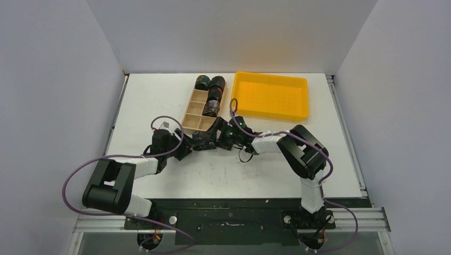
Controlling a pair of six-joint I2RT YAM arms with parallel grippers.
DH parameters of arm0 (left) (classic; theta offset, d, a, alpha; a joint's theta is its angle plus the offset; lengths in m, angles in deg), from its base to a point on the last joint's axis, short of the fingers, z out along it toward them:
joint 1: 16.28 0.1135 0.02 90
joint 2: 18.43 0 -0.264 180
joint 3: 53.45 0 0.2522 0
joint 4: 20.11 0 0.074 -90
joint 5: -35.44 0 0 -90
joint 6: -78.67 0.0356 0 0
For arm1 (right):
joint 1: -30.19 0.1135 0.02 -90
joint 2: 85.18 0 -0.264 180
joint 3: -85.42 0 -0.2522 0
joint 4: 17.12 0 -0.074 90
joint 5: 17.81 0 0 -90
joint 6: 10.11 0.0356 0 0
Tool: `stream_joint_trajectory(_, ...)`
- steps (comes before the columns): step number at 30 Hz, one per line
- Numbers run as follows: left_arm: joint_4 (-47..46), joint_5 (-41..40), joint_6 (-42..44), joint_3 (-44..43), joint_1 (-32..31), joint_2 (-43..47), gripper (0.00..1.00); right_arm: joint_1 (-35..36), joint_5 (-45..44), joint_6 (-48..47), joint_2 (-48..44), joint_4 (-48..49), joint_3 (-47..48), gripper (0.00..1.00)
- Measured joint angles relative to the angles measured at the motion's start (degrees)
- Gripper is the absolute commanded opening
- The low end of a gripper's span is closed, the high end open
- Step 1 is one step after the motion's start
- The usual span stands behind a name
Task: Roll the ties
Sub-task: Pick up the tie at the center of the board.
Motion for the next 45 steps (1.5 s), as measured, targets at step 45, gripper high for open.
stream_joint_trajectory(45, -2.38, -0.81, -2.58, -0.02, 0.63, -1.73, 0.33, 1.16, 0.59, 3.85, 3.61, 3.87, 1.38, 0.66)
